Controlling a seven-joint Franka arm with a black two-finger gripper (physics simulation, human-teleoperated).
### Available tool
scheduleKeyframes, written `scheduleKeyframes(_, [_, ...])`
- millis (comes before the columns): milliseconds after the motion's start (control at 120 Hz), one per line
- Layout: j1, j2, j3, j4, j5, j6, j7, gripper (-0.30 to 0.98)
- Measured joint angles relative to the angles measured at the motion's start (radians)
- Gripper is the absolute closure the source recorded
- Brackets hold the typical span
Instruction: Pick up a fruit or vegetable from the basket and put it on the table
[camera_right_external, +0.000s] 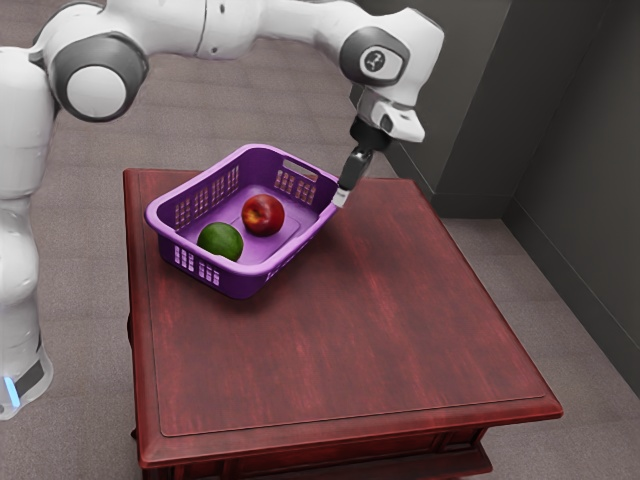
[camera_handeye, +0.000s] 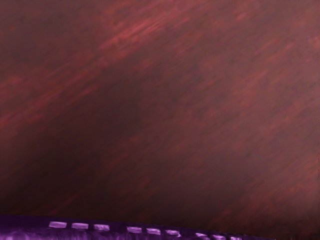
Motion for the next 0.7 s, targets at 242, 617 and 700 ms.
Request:
scheduleKeyframes(242, [0.001, -0.35, -0.004, -0.376, 0.03, 0.03, 0.112, 0.0])
scheduleKeyframes(617, [-0.006, -0.596, -0.047, -0.601, 0.029, 0.049, 0.215, 0.0])
scheduleKeyframes(700, [-0.006, -0.623, -0.045, -0.616, 0.028, 0.043, 0.23, 0.0])
